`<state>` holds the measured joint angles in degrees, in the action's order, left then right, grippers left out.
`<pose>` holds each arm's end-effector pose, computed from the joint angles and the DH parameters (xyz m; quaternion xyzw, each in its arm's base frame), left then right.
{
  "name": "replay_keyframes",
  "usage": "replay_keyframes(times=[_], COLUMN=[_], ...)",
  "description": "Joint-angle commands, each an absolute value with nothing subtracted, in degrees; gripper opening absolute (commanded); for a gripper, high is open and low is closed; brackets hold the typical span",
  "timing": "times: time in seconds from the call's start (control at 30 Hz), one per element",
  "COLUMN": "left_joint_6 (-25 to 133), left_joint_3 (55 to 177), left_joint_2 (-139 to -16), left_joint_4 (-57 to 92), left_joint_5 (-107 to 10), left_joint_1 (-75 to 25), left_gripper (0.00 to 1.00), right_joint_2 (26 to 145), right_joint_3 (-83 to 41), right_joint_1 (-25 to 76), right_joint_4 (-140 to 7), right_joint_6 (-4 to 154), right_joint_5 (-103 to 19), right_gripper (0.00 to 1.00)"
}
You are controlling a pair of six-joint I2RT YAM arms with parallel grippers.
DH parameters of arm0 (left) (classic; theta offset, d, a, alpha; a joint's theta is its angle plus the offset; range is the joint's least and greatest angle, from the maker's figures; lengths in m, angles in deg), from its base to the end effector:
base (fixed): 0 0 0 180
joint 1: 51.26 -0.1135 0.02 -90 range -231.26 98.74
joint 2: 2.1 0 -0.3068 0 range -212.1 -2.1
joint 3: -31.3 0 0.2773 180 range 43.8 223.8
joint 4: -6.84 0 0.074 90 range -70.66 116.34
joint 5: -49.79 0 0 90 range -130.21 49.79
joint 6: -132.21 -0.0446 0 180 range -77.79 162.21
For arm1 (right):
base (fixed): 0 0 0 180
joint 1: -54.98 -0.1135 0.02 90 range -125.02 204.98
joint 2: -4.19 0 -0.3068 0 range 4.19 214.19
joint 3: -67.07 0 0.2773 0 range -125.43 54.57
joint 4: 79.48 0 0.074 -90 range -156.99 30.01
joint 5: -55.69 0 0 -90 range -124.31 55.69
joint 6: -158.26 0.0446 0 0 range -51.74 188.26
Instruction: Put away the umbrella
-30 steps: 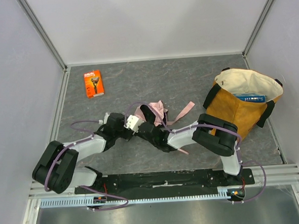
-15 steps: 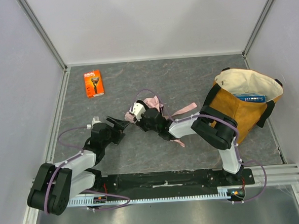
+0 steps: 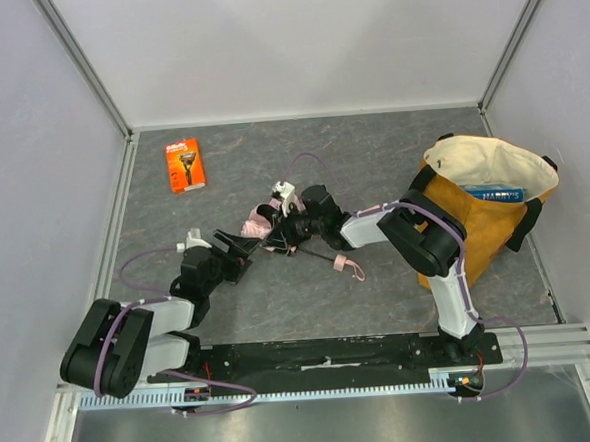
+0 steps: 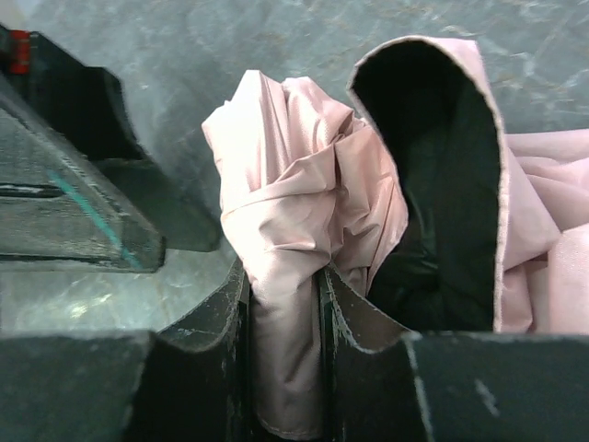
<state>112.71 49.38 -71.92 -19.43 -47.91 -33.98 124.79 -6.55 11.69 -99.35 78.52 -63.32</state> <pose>0.1821 -0.0629 0.1329 -0.3458 0.7704 -0.4102 0.3445 0.3243 0.3352 0.1233 -0.3601 0.7547 0.4183 0.3546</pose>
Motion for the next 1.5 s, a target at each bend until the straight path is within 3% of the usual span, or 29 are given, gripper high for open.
replay_keyframes(times=[0.0, 0.33, 0.6, 0.67, 0.8, 1.0, 1.03, 1.23, 1.33, 1.47], left_joint_6=[112.3, 121.8, 124.3, 124.0, 123.0, 120.5, 120.5, 119.8, 119.0, 116.2], left_joint_3=[49.9, 53.0, 58.5, 58.1, 56.0, 54.9, 54.8, 56.8, 56.3, 55.8], left_joint_2=[-76.3, -83.0, -83.4, -84.4, -84.8, -82.9, -82.8, -82.0, -80.6, -78.9], left_joint_4=[-24.4, -19.5, -2.5, -3.6, -6.8, -6.2, -5.5, 1.6, 2.9, 2.8], left_joint_5=[-47.4, -37.6, -29.5, -29.0, -28.7, -30.0, -30.8, -35.4, -35.3, -34.5], left_joint_1=[-32.3, -28.7, -25.4, -25.0, -24.9, -24.9, -24.8, -24.8, -24.8, -24.9], left_gripper=[0.94, 0.95, 0.89, 0.80, 0.46, 0.04, 0.02, 0.02, 0.02, 0.02], right_joint_2=[136.7, 137.2, 137.1, 136.9, 136.3, 134.2, 133.2, 124.4, 119.8, 114.9], right_joint_3=[-0.7, 0.2, -0.6, -1.3, -2.4, -2.7, -2.6, -2.6, -3.4, -5.5], right_joint_1=[11.4, 12.5, 12.7, 12.7, 12.7, 12.7, 12.7, 12.6, 12.7, 12.7], right_joint_4=[-74.2, -77.2, -76.7, -75.0, -71.6, -68.5, -68.5, -65.5, -63.7, -60.7], right_joint_6=[83.6, 88.0, 88.1, 87.2, 84.4, 81.4, 81.4, 80.0, 80.4, 83.1], right_joint_5=[-74.5, -78.5, -79.7, -79.7, -79.0, -75.5, -74.7, -65.0, -62.7, -60.8], right_gripper=[0.00, 0.00, 0.00, 0.00, 0.00, 0.00, 0.01, 0.43, 0.59, 0.66])
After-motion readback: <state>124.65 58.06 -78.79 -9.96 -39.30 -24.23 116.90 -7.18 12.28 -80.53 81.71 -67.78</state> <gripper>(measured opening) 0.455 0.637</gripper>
